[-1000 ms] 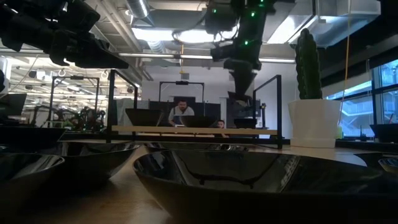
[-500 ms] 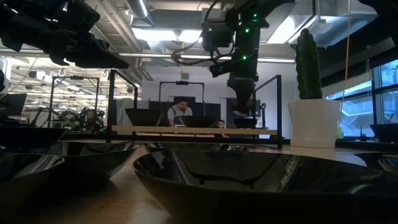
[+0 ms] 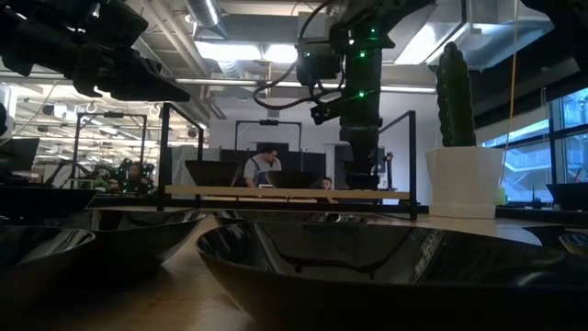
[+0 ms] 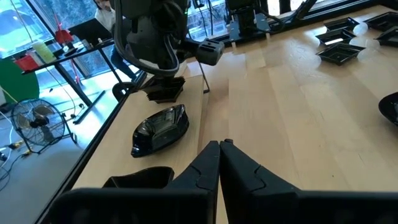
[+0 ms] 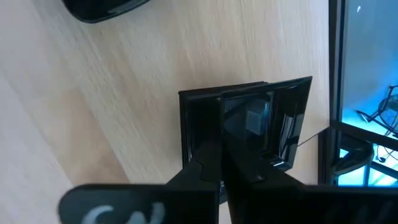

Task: Pick & Place Mini shaped plates
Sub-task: Stack the black square plate on top of the black square plate on the shelf

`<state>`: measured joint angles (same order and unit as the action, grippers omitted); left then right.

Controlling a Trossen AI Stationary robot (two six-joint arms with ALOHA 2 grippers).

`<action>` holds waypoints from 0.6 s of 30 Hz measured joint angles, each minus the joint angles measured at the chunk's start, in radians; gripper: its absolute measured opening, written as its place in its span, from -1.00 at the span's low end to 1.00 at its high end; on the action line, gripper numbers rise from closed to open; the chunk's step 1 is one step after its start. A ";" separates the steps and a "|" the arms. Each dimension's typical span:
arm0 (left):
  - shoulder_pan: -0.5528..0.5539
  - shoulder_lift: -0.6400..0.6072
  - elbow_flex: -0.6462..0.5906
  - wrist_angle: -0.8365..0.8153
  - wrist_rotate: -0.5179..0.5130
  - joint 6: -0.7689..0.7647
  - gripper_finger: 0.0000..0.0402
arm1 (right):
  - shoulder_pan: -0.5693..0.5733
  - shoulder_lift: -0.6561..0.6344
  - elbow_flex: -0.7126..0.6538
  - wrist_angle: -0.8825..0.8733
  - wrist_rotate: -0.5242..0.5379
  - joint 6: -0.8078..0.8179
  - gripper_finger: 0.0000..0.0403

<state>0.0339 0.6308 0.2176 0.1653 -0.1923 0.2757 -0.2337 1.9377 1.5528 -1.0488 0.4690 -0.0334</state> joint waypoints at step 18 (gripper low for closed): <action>0.000 0.000 0.000 -0.006 0.000 0.000 -0.98 | 0.000 0.000 -0.001 0.000 -0.043 -0.002 -0.94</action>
<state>0.0340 0.6308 0.2176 0.1593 -0.1925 0.2756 -0.2333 1.9377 1.5520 -1.0483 0.4257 -0.0357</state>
